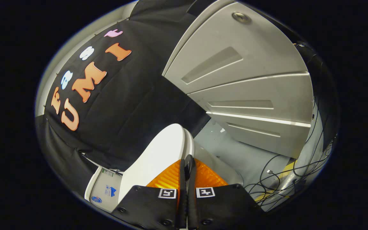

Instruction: Open the toilet lid.

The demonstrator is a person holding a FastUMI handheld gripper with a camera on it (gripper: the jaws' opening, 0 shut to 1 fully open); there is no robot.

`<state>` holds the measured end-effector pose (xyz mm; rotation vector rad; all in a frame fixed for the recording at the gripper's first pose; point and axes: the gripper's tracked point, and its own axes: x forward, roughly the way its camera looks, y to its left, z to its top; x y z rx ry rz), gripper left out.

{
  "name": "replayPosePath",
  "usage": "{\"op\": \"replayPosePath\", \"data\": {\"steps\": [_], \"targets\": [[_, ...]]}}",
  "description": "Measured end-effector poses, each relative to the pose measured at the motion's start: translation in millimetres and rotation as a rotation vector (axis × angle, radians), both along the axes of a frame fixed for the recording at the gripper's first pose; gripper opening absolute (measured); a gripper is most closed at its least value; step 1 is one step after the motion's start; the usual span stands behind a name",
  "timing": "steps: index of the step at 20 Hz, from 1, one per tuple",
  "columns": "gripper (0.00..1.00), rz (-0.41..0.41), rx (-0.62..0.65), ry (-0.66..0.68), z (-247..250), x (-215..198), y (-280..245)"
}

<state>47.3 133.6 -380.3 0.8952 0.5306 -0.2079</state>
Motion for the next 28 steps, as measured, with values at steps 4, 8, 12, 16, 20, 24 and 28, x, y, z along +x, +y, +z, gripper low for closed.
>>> {"op": "replayPosePath", "data": {"steps": [4, 8, 12, 16, 20, 24, 28], "targets": [[0.09, -0.010, 0.001, -0.053, 25, 8, -2], [0.09, -0.007, -0.077, -0.147, 74, 23, 5], [0.09, 0.001, -0.198, -0.255, 133, 49, 12], [0.08, 0.003, -0.215, -0.289, 167, 58, 27], [0.08, 0.074, -0.323, -0.322, 212, 67, 53], [0.08, 0.069, -0.408, -0.388, 259, 89, 82], [0.08, 0.110, -0.495, -0.412, 288, 94, 108]]}}
